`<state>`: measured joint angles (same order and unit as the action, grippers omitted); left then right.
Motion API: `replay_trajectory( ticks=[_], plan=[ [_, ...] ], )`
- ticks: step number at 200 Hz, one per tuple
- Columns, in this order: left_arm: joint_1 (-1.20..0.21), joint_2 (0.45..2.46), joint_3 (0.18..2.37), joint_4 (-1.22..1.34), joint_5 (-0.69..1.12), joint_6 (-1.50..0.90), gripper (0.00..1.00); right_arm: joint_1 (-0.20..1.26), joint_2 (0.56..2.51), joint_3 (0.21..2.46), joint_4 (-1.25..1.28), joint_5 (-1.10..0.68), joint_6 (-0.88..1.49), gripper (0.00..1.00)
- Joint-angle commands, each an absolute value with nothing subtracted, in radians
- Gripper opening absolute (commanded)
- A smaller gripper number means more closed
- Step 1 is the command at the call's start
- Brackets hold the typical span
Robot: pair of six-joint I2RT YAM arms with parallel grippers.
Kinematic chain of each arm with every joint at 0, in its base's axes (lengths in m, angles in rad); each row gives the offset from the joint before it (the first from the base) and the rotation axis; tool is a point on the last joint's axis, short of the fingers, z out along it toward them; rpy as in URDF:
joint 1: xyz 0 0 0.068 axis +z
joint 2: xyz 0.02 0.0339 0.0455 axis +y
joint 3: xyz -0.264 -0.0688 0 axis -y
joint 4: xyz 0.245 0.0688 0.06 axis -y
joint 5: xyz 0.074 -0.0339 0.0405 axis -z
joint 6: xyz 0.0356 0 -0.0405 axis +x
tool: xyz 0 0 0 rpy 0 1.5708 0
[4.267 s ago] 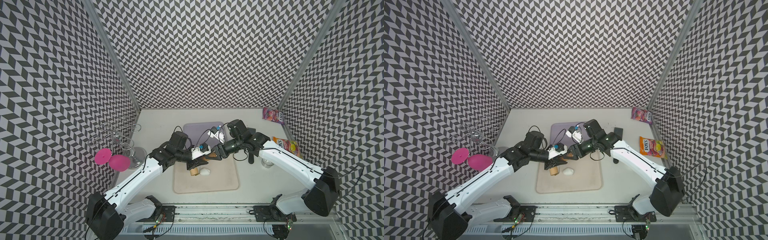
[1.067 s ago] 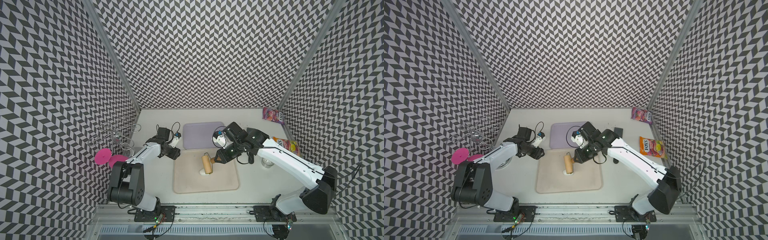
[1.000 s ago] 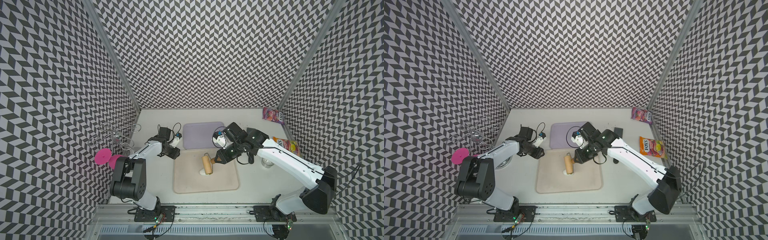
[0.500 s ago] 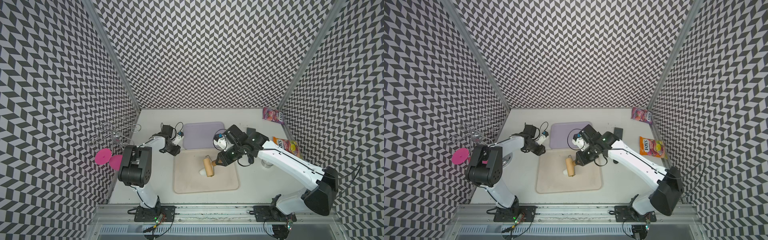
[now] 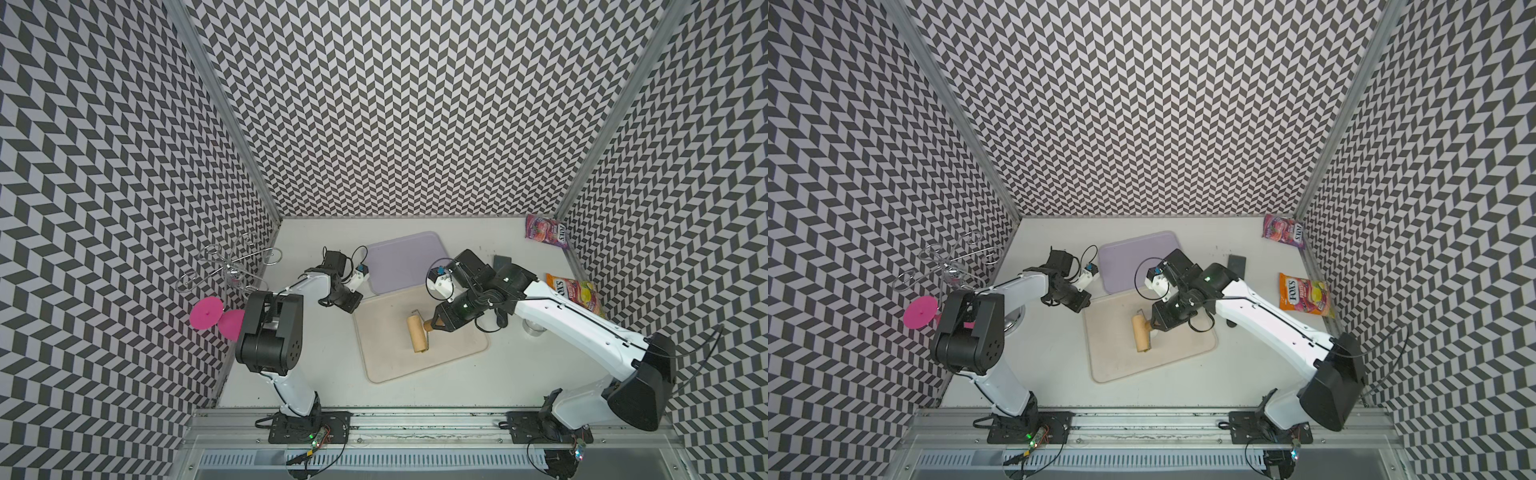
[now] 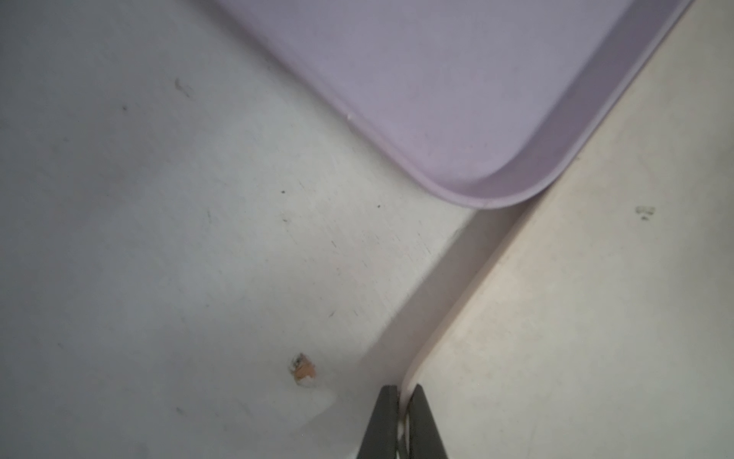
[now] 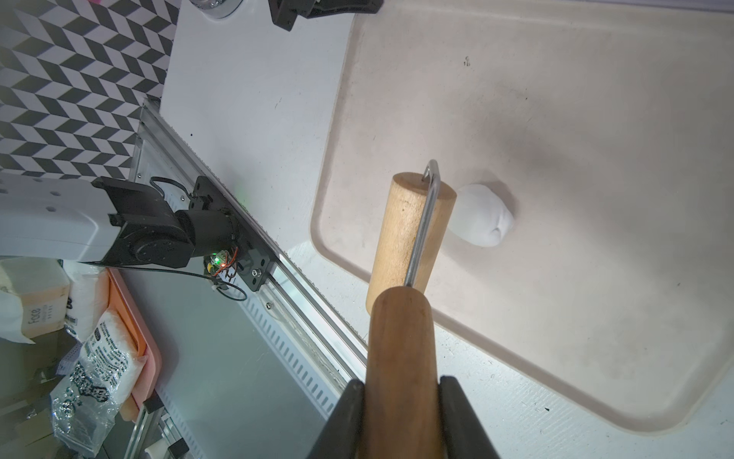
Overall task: Roll out the dumpling wrappers from the dough
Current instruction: Adjust the work surface at the center of the board, then flatten out the dough on the work surface.
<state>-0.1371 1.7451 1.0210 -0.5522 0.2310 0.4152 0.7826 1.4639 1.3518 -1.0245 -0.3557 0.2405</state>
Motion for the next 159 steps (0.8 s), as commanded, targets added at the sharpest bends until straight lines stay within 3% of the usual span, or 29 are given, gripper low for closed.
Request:
replay_trajectory(
  ticks=[1, 49, 159],
  plan=[
    [-0.145, 1.744, 0.979, -0.541, 0.196, 0.394, 0.00, 0.788, 1.480, 1.365, -0.970, -0.340, 0.244, 0.00],
    [-0.186, 1.706, 0.932, -0.522, 0.178, 0.479, 0.00, 0.766, 1.510, 1.387, -1.010, -0.215, 0.245, 0.00],
    [-0.230, 1.713, 0.889, -0.469, 0.089, 0.504, 0.00, 0.747, 1.609, 1.426, -1.041, -0.194, 0.220, 0.00]
  ],
)
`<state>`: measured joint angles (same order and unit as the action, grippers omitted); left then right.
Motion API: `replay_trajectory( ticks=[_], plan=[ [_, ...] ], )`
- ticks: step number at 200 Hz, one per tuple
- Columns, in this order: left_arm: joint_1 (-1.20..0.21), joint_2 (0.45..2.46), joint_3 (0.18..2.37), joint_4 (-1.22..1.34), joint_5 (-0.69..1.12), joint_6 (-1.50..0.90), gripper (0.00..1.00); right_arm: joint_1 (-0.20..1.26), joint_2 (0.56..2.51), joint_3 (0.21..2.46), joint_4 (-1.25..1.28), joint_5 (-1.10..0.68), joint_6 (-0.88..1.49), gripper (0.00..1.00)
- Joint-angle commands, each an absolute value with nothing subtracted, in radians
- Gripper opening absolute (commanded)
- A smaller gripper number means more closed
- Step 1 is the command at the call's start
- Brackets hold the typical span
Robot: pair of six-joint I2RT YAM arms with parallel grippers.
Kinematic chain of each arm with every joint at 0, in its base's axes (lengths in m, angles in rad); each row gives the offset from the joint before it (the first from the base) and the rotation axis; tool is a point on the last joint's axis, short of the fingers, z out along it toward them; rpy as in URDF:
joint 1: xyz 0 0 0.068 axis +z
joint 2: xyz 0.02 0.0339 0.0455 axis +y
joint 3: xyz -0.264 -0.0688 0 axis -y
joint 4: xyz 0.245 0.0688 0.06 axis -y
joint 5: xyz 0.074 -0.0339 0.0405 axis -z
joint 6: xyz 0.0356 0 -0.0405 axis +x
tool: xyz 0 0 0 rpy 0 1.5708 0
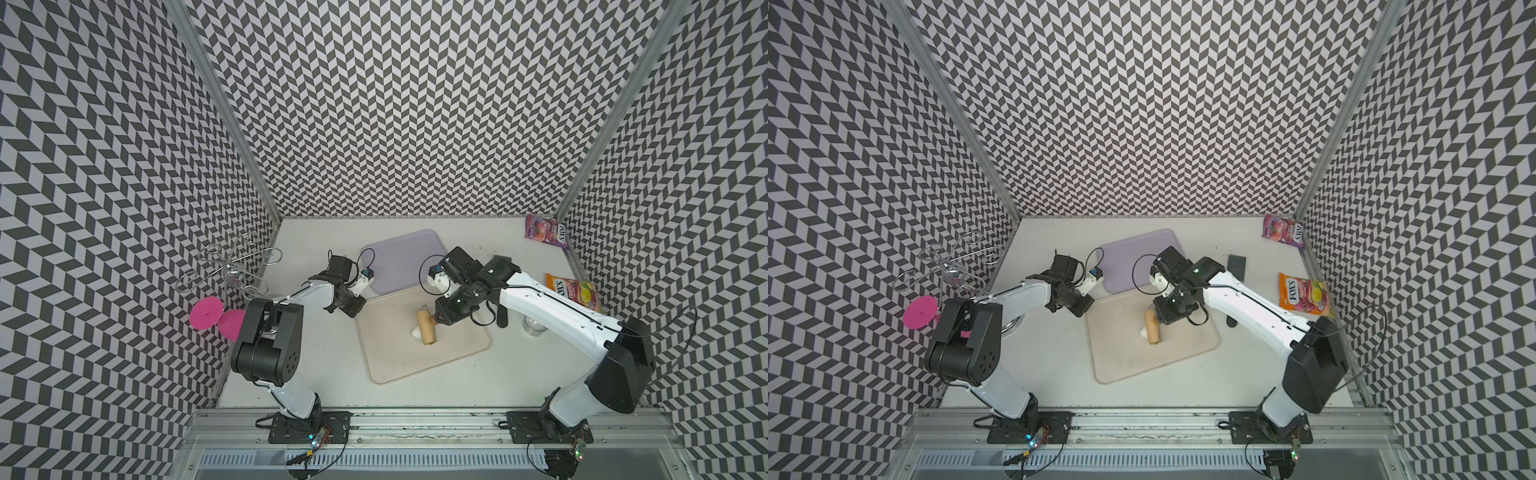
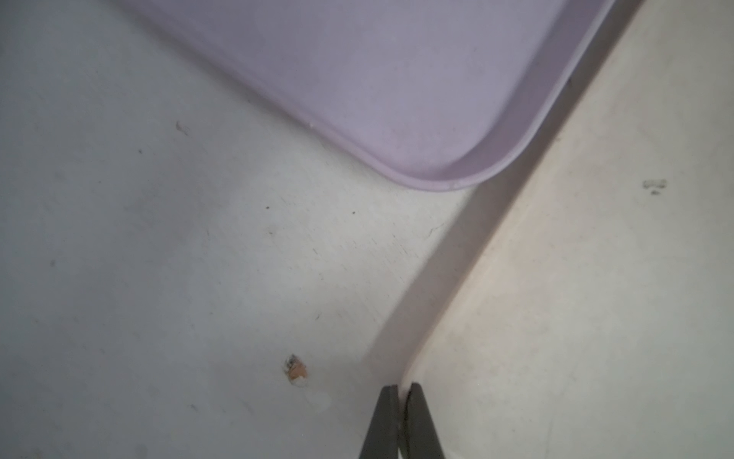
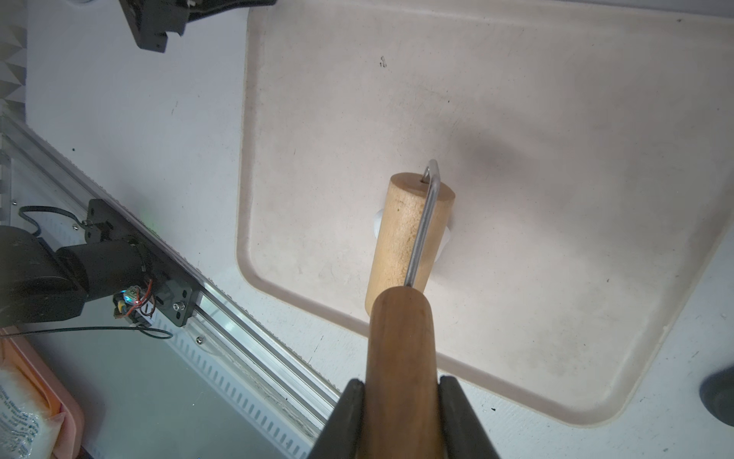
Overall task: Roll out the dumpling wrappers from the dough
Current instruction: Flatten out the dough on the work surface.
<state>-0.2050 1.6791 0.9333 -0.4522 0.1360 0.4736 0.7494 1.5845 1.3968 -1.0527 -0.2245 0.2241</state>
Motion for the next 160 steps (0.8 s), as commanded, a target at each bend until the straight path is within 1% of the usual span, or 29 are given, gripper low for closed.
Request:
replay_trajectory(
  ticks=[1, 103, 112, 160],
  plan=[
    [-0.230, 1.713, 0.889, -0.469, 0.089, 0.504, 0.00, 0.747, 1.610, 1.426, -1.042, -0.193, 0.221, 0.00],
    [-0.233, 1.689, 0.881, -0.457, 0.111, 0.500, 0.00, 0.746, 1.756, 1.437, -1.087, -0.031, 0.274, 0.00],
    [-0.232, 1.687, 0.882, -0.457, 0.111, 0.499, 0.00, 0.745, 1.766, 1.433, -1.118, -0.023, 0.275, 0.00],
    [-0.232, 1.682, 0.882, -0.456, 0.120, 0.497, 0.00, 0.736, 1.797, 1.400, -1.108, 0.009, 0.278, 0.00]
  ],
)
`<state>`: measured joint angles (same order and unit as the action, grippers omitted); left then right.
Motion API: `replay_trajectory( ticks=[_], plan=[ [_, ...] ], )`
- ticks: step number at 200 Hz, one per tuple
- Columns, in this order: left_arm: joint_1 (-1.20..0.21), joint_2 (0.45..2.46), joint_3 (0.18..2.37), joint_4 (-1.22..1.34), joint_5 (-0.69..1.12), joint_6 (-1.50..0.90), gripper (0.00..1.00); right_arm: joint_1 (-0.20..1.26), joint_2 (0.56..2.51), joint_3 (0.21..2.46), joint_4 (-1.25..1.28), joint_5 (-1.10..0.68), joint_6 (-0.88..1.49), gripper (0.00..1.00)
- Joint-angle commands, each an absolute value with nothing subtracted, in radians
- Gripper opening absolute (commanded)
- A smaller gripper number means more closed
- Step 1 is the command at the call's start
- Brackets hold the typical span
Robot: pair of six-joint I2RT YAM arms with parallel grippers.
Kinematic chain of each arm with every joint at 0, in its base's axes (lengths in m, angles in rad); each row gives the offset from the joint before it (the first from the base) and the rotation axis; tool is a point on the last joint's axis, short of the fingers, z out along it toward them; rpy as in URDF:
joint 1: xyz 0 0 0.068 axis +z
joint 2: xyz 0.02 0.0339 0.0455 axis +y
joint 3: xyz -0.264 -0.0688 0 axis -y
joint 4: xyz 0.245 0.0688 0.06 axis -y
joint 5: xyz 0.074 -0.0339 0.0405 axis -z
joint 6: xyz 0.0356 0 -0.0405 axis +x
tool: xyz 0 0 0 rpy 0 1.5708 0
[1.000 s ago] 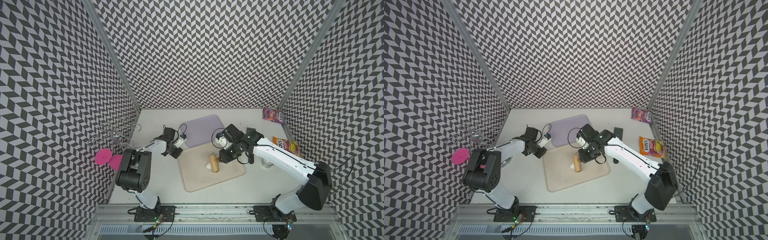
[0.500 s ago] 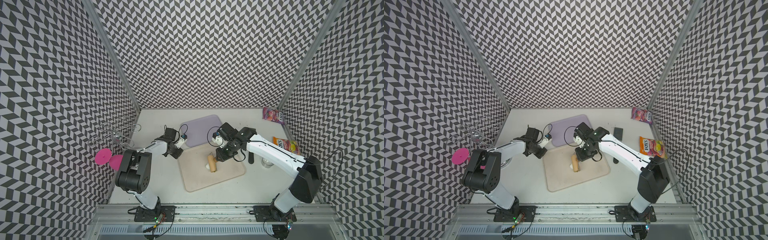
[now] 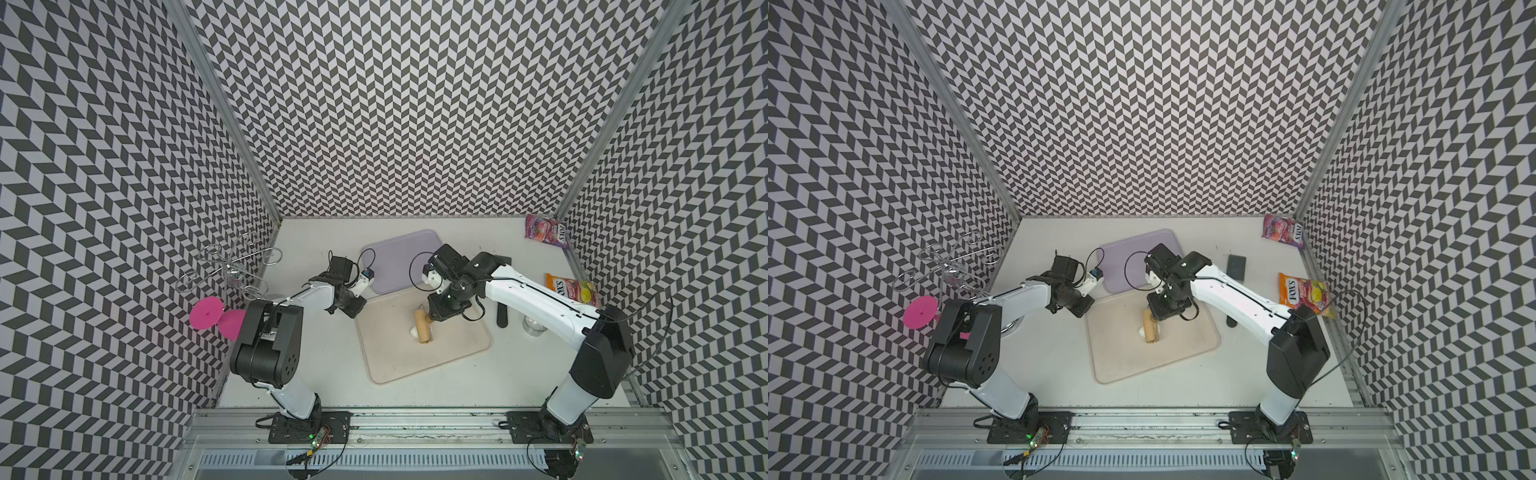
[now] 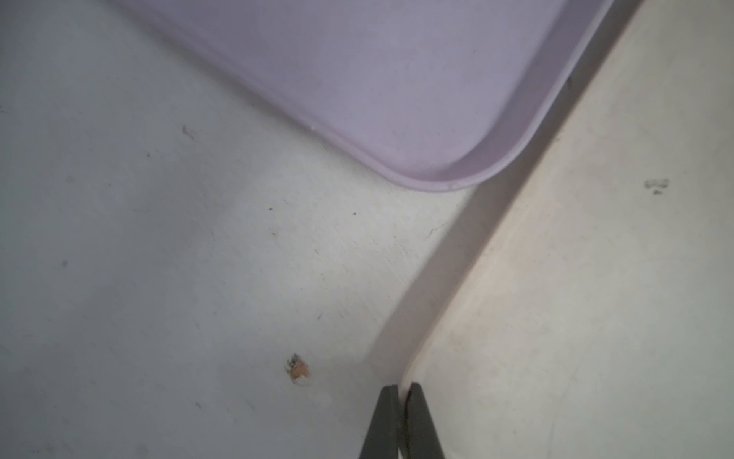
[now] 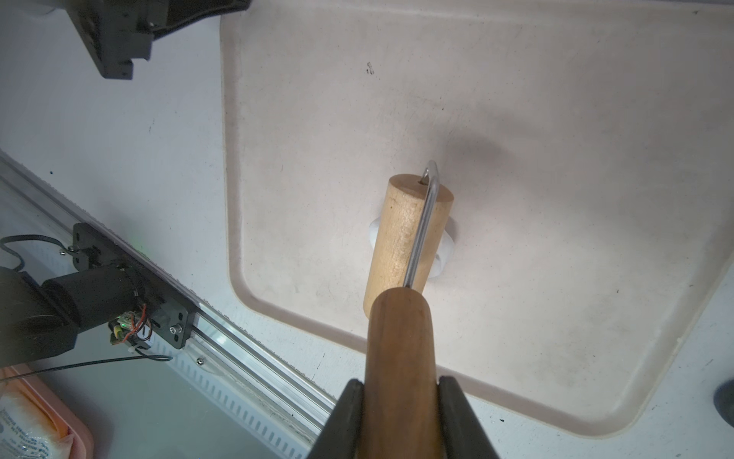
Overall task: Roll out the dumpling wrappers from the dough
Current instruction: Flatten out the dough on the work surface.
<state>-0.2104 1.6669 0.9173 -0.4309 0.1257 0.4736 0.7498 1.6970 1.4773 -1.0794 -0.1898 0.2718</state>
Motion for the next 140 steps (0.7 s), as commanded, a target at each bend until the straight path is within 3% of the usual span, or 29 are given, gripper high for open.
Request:
replay_trajectory(
  ticks=[1, 140],
  plan=[
    [-0.232, 1.682, 0.882, -0.457, 0.121, 0.497, 0.00, 0.735, 1.798, 1.400, -1.108, 0.009, 0.278, 0.00],
    [-0.236, 1.685, 0.891, -0.465, 0.124, 0.497, 0.00, 0.701, 1.880, 1.353, -1.062, 0.070, 0.271, 0.00]
  ],
)
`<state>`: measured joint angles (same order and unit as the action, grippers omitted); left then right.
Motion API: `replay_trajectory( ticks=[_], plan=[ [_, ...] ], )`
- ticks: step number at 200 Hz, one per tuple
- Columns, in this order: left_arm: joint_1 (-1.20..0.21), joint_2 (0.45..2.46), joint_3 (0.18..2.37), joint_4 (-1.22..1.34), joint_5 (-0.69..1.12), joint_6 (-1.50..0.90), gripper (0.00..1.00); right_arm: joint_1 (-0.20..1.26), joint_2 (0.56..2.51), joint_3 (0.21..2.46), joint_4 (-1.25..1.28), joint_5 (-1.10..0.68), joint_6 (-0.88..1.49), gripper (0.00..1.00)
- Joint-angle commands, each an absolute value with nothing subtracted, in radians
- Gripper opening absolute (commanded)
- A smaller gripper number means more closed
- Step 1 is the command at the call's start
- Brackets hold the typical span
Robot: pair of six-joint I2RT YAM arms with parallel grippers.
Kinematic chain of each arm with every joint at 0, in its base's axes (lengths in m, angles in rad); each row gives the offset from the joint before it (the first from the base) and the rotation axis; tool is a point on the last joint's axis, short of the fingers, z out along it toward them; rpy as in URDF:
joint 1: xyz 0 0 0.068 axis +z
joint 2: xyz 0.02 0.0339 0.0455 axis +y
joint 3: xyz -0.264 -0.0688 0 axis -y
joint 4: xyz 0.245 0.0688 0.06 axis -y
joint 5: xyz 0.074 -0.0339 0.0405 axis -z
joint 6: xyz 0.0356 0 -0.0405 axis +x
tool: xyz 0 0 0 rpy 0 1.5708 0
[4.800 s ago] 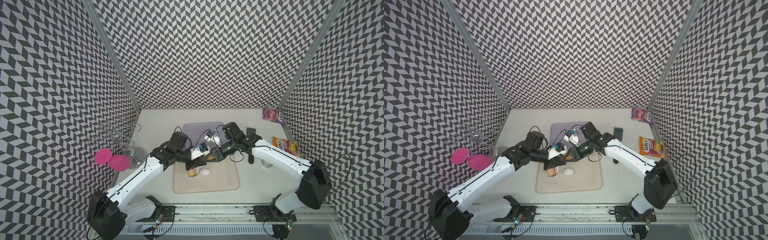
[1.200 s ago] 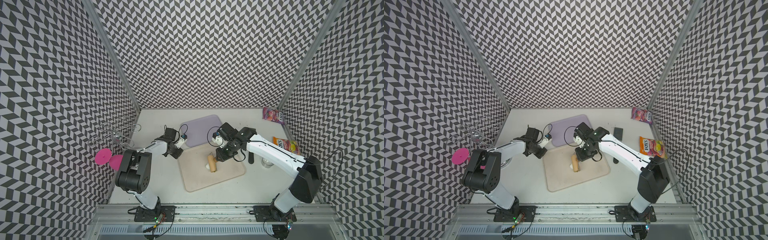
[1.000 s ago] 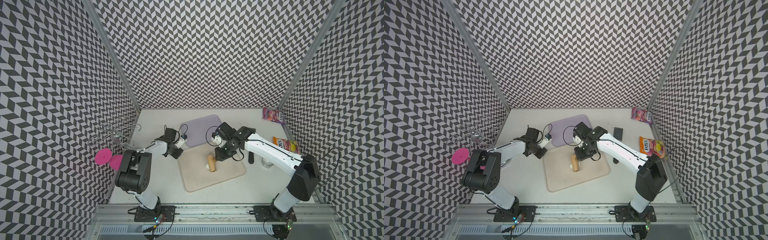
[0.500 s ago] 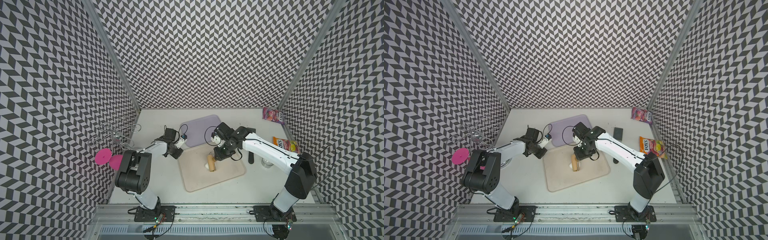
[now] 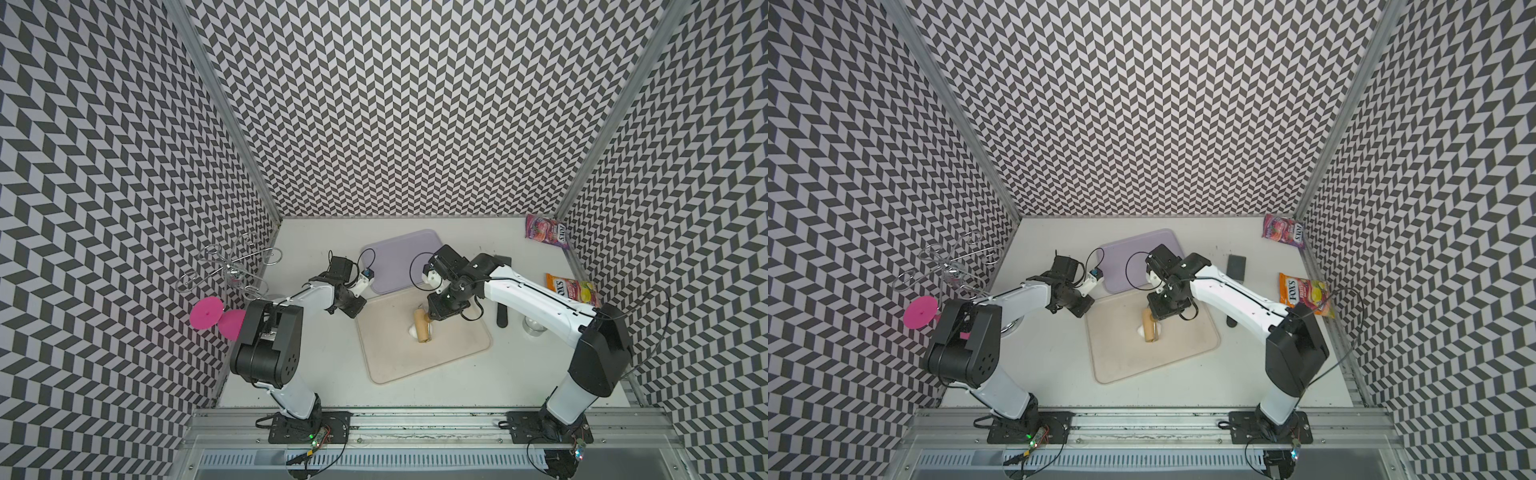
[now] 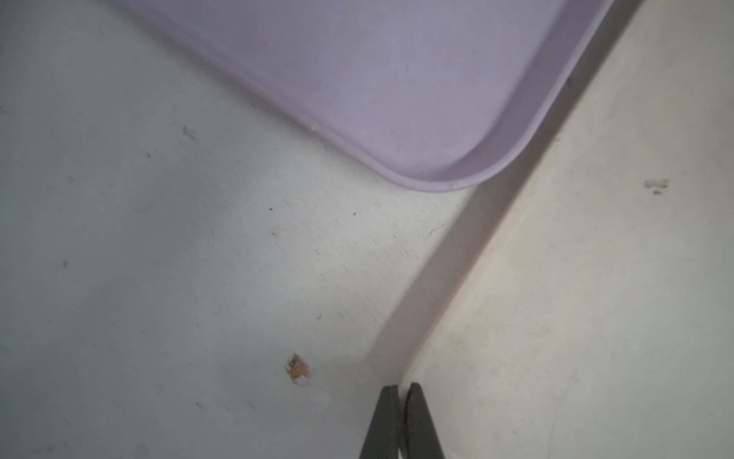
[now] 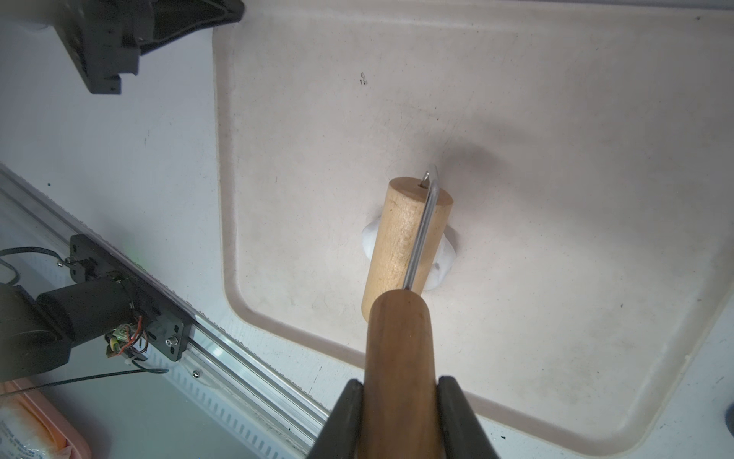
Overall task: Roll out the dumpling wrappers from the dough
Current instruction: Flatten out the dough on the work surface.
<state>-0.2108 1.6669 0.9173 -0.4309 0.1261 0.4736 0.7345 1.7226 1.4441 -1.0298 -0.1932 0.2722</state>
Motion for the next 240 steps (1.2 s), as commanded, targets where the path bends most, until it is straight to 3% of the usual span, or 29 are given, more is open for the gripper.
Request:
replay_trajectory(
  ticks=[1, 153, 240],
  plan=[
    [-0.236, 1.685, 0.891, -0.465, 0.125, 0.497, 0.00, 0.701, 1.881, 1.354, -1.062, 0.071, 0.271, 0.00],
    [-0.255, 1.691, 0.886, -0.453, 0.126, 0.479, 0.00, 0.699, 1.937, 1.276, -0.988, 0.019, 0.250, 0.00],
    [-0.262, 1.701, 0.880, -0.445, 0.129, 0.471, 0.00, 0.730, 1.944, 1.272, -0.949, -0.145, 0.203, 0.00]
  ],
)
